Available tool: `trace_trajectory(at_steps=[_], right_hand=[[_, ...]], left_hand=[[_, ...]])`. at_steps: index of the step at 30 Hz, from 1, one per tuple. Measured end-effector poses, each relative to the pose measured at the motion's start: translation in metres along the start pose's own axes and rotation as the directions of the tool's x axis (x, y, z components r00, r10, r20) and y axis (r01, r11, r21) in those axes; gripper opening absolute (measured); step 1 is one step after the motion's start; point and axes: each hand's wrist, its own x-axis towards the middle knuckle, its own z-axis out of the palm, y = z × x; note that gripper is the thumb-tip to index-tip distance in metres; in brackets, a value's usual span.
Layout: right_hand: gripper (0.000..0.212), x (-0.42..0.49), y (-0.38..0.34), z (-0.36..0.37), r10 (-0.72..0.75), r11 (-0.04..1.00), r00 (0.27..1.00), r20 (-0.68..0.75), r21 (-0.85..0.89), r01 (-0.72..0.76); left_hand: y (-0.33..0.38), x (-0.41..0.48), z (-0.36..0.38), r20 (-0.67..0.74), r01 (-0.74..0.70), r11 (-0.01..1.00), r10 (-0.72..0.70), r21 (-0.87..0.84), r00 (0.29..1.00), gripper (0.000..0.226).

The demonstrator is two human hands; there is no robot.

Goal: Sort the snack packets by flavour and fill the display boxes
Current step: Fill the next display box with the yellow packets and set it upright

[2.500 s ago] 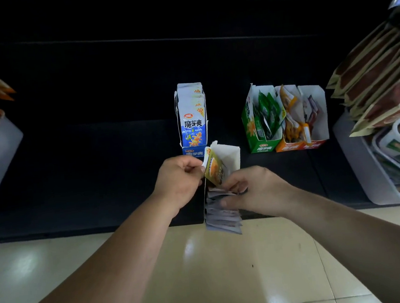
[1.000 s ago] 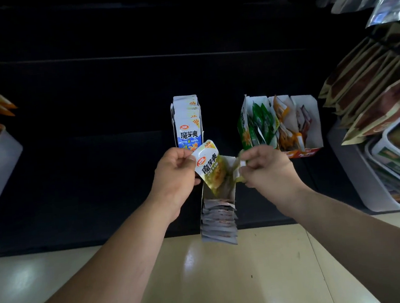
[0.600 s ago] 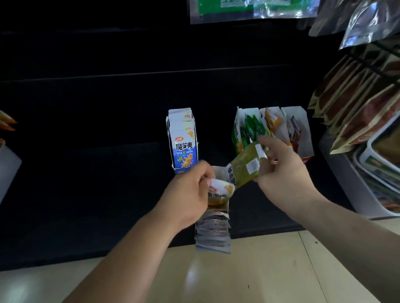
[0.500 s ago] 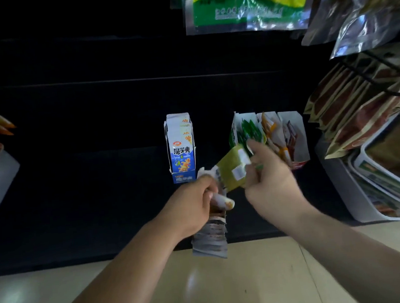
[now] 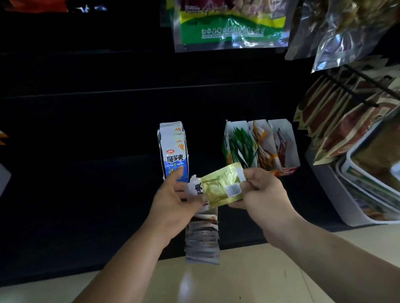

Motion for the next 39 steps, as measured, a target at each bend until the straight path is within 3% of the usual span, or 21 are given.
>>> trace_trajectory(at_steps=[2,5,10,13,15,17,19,22,25,30,34,39], right_hand=[[0.035,0.005,0.003,-0.003,0.025,1.000,0.999,-0.033,0.006,-0.025],[0.019,0.009,0.004,-0.004,0.053,0.998,0.997,-0.061,0.020,-0.052],[0.012,0.010,0.002,-0.006,0.103,0.994,0.994,-0.021,-0.036,-0.104],[0.019,0.015,0.000,-0.010,0.197,0.953,0.975,0.100,0.214,-0.214],[0.022,0.016,0.000,-0.012,0.199,0.928,0.968,0.152,0.290,-0.236],[0.022,0.015,0.002,-0.010,0.156,0.945,0.974,0.164,0.262,-0.195],[0.019,0.013,0.004,-0.007,0.093,0.983,0.987,0.133,0.147,-0.112],[0.027,0.009,0.006,-0.003,0.000,0.997,0.997,0.080,-0.081,0.006],[0.031,0.009,0.006,-0.001,-0.069,0.979,0.992,0.103,-0.185,0.087],[0.046,0.012,0.002,0.003,-0.188,0.961,0.976,0.111,-0.182,0.206],[0.018,0.015,-0.011,0.014,-0.291,0.936,0.940,0.175,-0.148,0.318],[0.014,0.018,-0.005,0.025,-0.248,0.968,0.957,0.151,0.008,0.250]], left_hand=[[0.000,0.004,-0.005,-0.037,0.030,0.992,-0.035,-0.122,0.999,0.051],[0.003,0.006,-0.015,-0.045,0.029,0.986,-0.036,-0.165,0.998,0.022],[0.004,0.006,-0.021,-0.100,-0.120,0.990,0.113,-0.071,0.989,0.017],[0.009,0.005,-0.026,-0.148,-0.101,0.982,0.077,-0.161,0.986,0.019],[0.017,0.002,-0.028,-0.129,-0.068,0.952,0.030,-0.299,0.991,0.022],[0.022,0.000,-0.028,-0.138,-0.063,0.929,0.013,-0.363,0.990,0.020],[0.023,-0.002,-0.029,-0.180,-0.087,0.955,0.036,-0.285,0.983,0.017],[0.021,-0.004,-0.029,-0.196,-0.097,0.954,0.042,-0.284,0.980,0.030],[0.023,-0.003,-0.029,-0.187,-0.118,0.941,0.060,-0.318,0.981,0.042],[0.039,-0.002,-0.029,-0.134,-0.241,0.928,0.211,-0.284,0.968,0.041],[0.052,-0.007,-0.022,-0.035,-0.380,0.917,0.378,-0.120,0.925,0.037],[0.026,0.001,-0.026,-0.101,-0.259,0.966,0.256,-0.016,0.961,0.035]])
